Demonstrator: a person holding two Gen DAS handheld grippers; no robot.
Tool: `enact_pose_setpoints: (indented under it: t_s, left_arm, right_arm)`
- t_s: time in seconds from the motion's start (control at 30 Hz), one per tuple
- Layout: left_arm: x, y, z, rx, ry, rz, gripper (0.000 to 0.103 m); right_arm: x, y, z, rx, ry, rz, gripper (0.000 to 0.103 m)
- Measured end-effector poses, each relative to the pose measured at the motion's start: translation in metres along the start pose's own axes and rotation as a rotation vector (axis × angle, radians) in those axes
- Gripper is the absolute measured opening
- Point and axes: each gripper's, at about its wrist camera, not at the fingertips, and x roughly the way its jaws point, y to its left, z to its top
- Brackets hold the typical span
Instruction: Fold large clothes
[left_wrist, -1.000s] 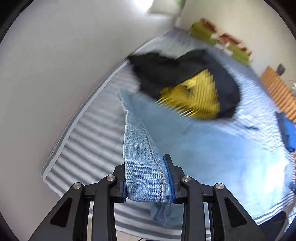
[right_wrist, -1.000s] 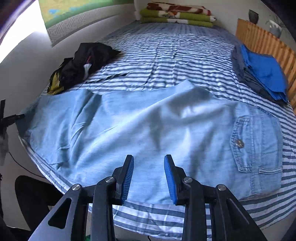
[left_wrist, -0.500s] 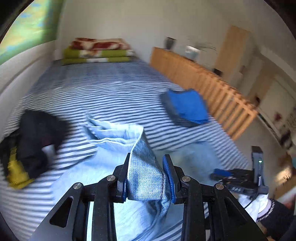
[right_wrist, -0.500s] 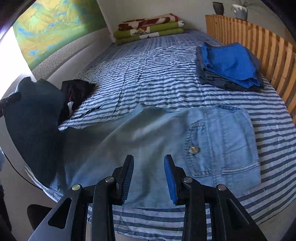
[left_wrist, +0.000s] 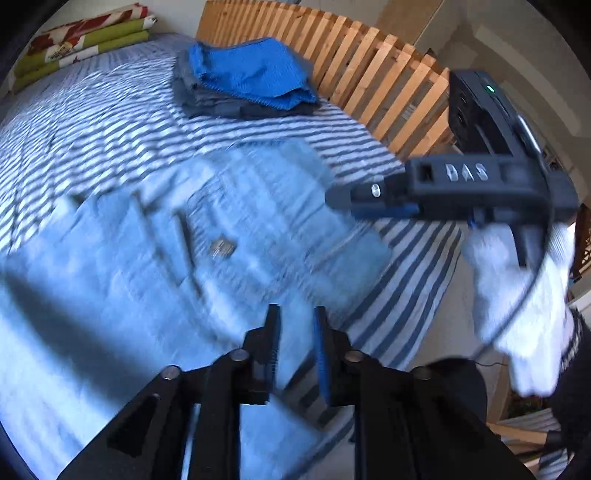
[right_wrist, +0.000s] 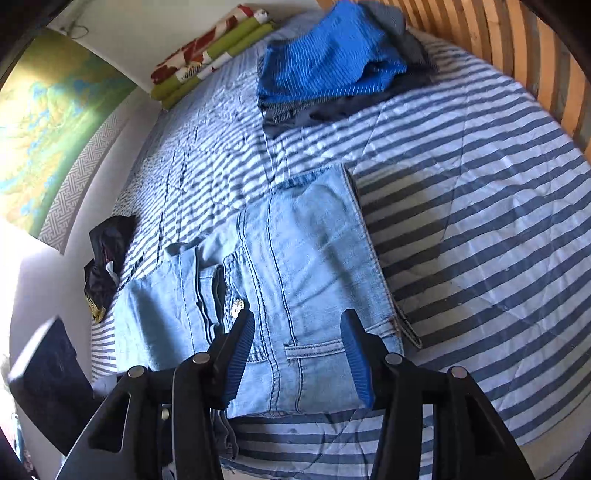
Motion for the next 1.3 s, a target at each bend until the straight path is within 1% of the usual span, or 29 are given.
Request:
enact_pose_setpoints:
  t_s: [0.03, 0.1, 0.17, 0.2, 0.27, 0.33, 0.37, 0.4, 0.43, 0.47, 0.53, 0.63, 0.7, 0.77, 0.83, 0.9, 0.97, 1.03, 1.1, 1.17, 1.23, 1.27, 1.3]
  left_arm:
    - [-0.015, 0.009, -0.014, 0.008, -0.023, 0.028, 0.042]
    - [-0.039, 0.028, -0.033, 0.033, -0.051, 0.101, 0.05]
    - [-0.05, 0.04, -0.054, 0.048, -0.033, 0.161, 0.051]
    - [-0.053, 0.045, -0.064, 0.042, -0.027, 0.19, 0.051]
    - [-0.056, 0.053, -0.075, 0.031, -0.014, 0.192, 0.051]
    - [-0.058, 0.058, -0.082, 0.027, -0.024, 0.218, 0.051]
    - [-0.059, 0.059, -0.083, 0.028, -0.024, 0.215, 0.051]
    - [-0.059, 0.059, -0.084, 0.032, -0.032, 0.211, 0.051]
    - [-0.062, 0.054, -0.087, 0.049, -0.044, 0.206, 0.051]
    - [-0.062, 0.047, -0.088, 0.085, -0.055, 0.211, 0.051]
    - [-0.055, 0.033, -0.091, 0.17, -0.058, 0.227, 0.051]
    - [-0.042, 0.021, -0.087, 0.217, -0.052, 0.213, 0.053]
    - [-0.035, 0.01, -0.082, 0.269, -0.06, 0.222, 0.054]
    - [-0.028, 0.004, -0.077, 0.305, -0.065, 0.219, 0.061]
    - [-0.018, -0.002, -0.072, 0.327, -0.068, 0.196, 0.08]
    - [-0.008, -0.007, -0.071, 0.346, -0.052, 0.192, 0.083]
    - [0.008, -0.006, -0.07, 0.36, -0.028, 0.208, 0.083]
    - [0.017, -0.003, -0.071, 0.357, -0.012, 0.232, 0.083]
    - [0.021, 0.001, -0.072, 0.349, -0.008, 0.227, 0.082]
    - [0.02, 0.004, -0.073, 0.341, -0.013, 0.213, 0.076]
    - [0.017, 0.008, -0.074, 0.332, -0.013, 0.212, 0.062]
    - [0.016, 0.012, -0.074, 0.321, -0.009, 0.209, 0.06]
    - [0.014, 0.016, -0.072, 0.307, -0.007, 0.193, 0.053]
  right_arm:
    - [0.005, 0.009, 0.002, -0.039, 0.008, -0.001, 0.045]
    - [0.014, 0.027, 0.004, -0.111, 0.023, 0.01, 0.045]
    - [0.028, 0.048, 0.009, -0.175, 0.05, 0.032, 0.048]
    - [0.039, 0.06, 0.014, -0.203, 0.059, 0.025, 0.049]
    - [0.06, 0.079, 0.022, -0.251, 0.087, -0.004, 0.05]
    - [0.076, 0.09, 0.027, -0.257, 0.068, -0.09, 0.05]
    - [0.081, 0.094, 0.03, -0.251, 0.076, -0.081, 0.05]
    - [0.084, 0.097, 0.032, -0.245, 0.088, -0.049, 0.05]
    - [0.087, 0.1, 0.034, -0.236, 0.09, -0.024, 0.05]
    - [0.09, 0.105, 0.037, -0.237, 0.089, -0.019, 0.05]
    - [0.102, 0.117, 0.042, -0.255, 0.101, -0.035, 0.05]
    - [0.122, 0.127, 0.048, -0.26, 0.127, -0.062, 0.05]
    - [0.131, 0.129, 0.051, -0.249, 0.161, -0.056, 0.05]
    - [0.126, 0.127, 0.053, -0.231, 0.16, -0.037, 0.05]
    - [0.113, 0.122, 0.053, -0.227, 0.145, -0.028, 0.05]
    - [0.104, 0.113, 0.053, -0.206, 0.146, -0.015, 0.05]
    - [0.098, 0.101, 0.048, -0.187, 0.163, -0.006, 0.05]
    - [0.096, 0.096, 0.044, -0.187, 0.168, -0.025, 0.05]
    - [0.094, 0.093, 0.041, -0.189, 0.151, -0.038, 0.05]
    - [0.093, 0.099, 0.042, -0.197, 0.132, -0.006, 0.05]
    - [0.097, 0.109, 0.046, -0.218, 0.121, -0.008, 0.05]
    - [0.102, 0.115, 0.049, -0.232, 0.128, -0.013, 0.05]
    - [0.108, 0.118, 0.05, -0.246, 0.142, -0.018, 0.05]
